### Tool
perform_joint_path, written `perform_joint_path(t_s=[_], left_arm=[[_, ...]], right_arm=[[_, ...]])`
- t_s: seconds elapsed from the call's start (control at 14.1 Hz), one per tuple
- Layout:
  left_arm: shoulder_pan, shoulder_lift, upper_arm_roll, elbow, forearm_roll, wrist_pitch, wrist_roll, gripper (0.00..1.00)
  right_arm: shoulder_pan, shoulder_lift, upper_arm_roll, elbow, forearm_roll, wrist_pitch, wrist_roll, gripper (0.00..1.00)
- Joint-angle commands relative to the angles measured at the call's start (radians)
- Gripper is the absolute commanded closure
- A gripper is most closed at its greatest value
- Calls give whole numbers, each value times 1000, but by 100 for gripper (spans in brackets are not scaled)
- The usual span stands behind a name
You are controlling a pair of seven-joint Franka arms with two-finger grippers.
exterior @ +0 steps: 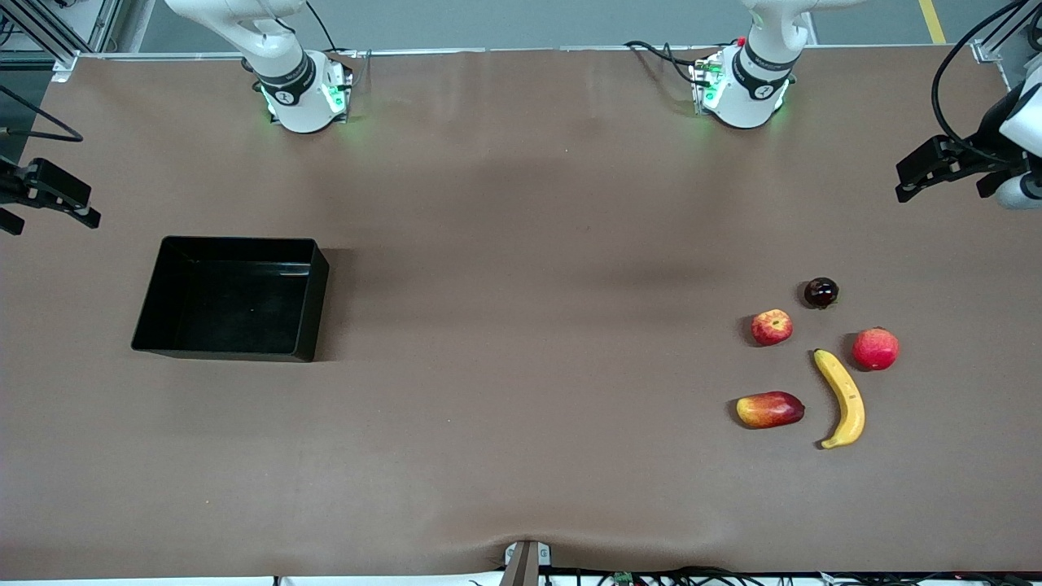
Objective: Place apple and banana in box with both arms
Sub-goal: 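Reach the left gripper down toward the small red-yellow apple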
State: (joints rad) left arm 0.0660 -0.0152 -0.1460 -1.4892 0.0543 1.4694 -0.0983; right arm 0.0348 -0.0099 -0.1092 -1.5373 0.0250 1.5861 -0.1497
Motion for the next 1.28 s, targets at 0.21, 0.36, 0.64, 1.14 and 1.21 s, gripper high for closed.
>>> perform_joint_path(t_s=[0.21, 0.36, 0.64, 1.14, 1.21], left_arm=[[8, 0, 6, 24, 22, -18, 11, 0], [11, 33, 8, 24, 35, -18, 14, 0], [58, 179, 9, 6, 38, 87, 15, 0], [87, 259, 5, -375, 21, 624, -23, 0], [87, 262, 3, -445, 13, 722, -23, 0]], right_arm=[[-10, 11, 2, 23, 18, -15, 13, 0], [-12, 13, 2, 23, 18, -15, 13, 0], [-33, 50, -3, 25, 16, -14, 6, 0], [-50, 128, -3, 34, 0, 5, 4, 0], [-56, 136, -4, 34, -2, 9, 4, 0]])
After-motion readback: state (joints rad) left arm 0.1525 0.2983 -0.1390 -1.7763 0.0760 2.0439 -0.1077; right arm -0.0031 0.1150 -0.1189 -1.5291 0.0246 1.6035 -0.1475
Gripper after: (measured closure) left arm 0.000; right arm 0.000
